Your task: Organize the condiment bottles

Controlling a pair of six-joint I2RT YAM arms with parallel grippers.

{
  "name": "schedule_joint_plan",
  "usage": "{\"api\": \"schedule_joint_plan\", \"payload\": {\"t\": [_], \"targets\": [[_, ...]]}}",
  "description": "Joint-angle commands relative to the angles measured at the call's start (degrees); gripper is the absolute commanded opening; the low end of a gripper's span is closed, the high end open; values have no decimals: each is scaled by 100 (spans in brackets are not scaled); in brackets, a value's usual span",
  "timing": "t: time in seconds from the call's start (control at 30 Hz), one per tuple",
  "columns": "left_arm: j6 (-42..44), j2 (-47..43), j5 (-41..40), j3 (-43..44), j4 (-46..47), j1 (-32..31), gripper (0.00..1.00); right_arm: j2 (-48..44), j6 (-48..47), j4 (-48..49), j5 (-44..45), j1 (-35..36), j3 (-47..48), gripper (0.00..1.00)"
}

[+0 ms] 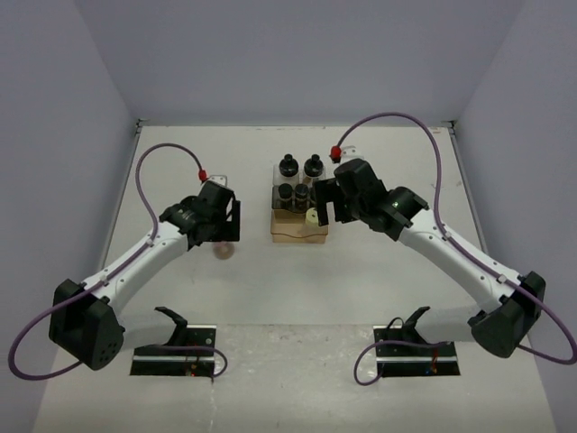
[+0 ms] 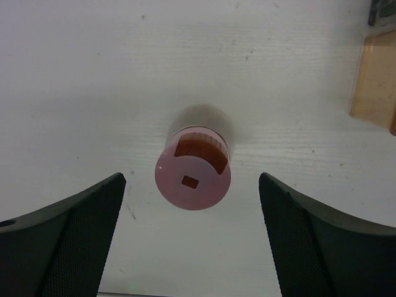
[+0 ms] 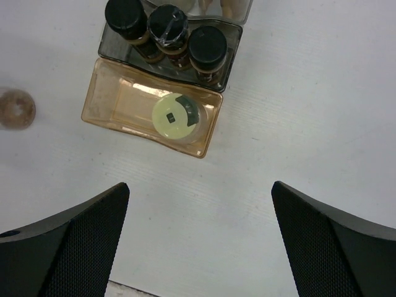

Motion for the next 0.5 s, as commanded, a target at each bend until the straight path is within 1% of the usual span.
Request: {"api": "schedule_joint_plan", "payload": {"t": [0.0, 0.03, 0.1, 0.13, 0.2, 0.23, 0.27, 0.3, 0.4, 0.47], "targets": [[-184, 348, -128, -57, 328, 3, 88, -474, 120, 0, 113, -3, -140, 99], [-211, 420, -110, -65, 345, 3, 79, -527, 111, -8, 113, -3, -192, 99], [-211, 508, -40, -127, 424, 3, 72, -615, 94, -26, 174, -3, -228, 99], [-229, 500, -40, -144, 442, 3, 65, -624, 76, -52, 218, -3, -245, 99], [-246, 456, -31, -136, 425, 3, 46, -642, 67, -105, 280, -3, -246, 99], [-246, 421, -31, -127, 407, 3, 29, -668, 67, -105, 280, -3, -246, 99], [-246, 377, -31, -92, 398, 3, 23, -669, 67, -105, 271, -3, -246, 99], [-238, 316, -48, -57, 381, 3, 21, -677, 76, -88, 262, -3, -237, 99], [-159, 236, -66, 75, 284, -5, 0, -686, 67, -70, 253, -3, -219, 99], [-10, 157, 82, 224, 240, -23, 0, -695, 58, -70, 253, -3, -210, 99]]}}
